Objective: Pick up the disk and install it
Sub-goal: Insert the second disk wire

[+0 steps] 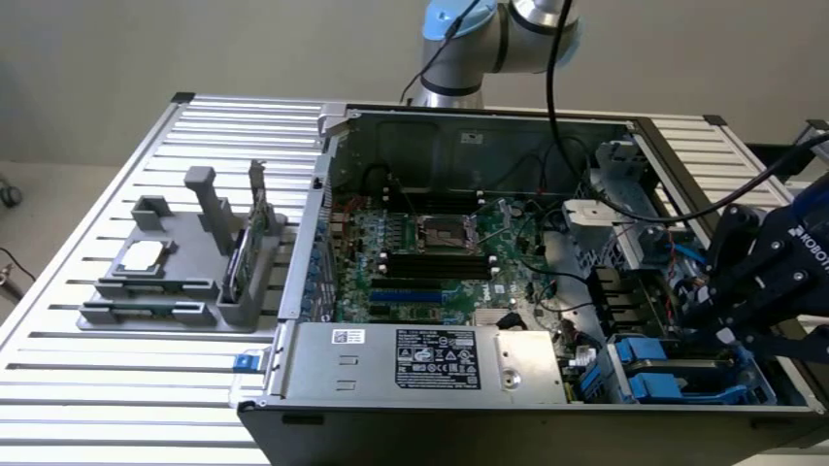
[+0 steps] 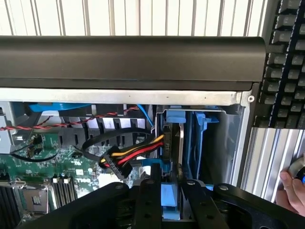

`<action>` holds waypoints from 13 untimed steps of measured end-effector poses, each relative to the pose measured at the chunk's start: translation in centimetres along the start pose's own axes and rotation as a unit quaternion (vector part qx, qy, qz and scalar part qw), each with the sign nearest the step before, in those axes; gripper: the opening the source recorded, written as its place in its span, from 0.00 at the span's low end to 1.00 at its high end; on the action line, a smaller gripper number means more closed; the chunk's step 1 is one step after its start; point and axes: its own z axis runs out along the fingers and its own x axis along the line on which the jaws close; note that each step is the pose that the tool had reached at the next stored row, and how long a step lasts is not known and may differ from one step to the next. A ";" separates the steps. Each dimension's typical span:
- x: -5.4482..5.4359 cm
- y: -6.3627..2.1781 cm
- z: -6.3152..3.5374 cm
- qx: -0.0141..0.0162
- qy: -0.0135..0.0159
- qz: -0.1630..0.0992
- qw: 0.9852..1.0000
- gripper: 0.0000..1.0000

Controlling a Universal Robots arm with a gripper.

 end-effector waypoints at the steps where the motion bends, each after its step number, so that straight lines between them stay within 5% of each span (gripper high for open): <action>1: 0.0 -0.18 -0.01 0.001 0.001 0.000 1.000 0.25; 9: 0.2 -2.58 -0.01 0.014 0.005 -0.001 1.000 0.25; 13: 0.4 -3.31 -0.21 0.016 0.005 -0.001 1.000 0.25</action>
